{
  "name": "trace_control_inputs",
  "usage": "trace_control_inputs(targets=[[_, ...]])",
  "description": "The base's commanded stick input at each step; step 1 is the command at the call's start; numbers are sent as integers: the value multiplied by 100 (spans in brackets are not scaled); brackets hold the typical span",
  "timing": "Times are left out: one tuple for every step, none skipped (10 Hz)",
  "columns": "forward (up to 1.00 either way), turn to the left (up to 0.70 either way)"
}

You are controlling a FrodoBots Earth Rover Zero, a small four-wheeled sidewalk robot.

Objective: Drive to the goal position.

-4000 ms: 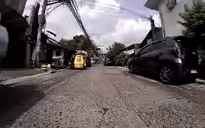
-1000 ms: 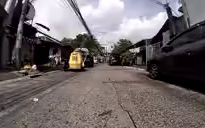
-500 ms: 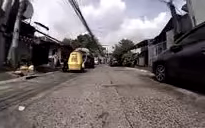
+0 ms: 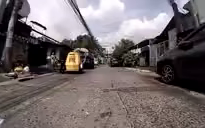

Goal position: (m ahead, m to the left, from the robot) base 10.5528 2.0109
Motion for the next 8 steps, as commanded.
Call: trace_control_inputs(targets=[[70,0],[70,0],[70,0],[70,0],[70,0],[70,0],[70,0],[70,0]])
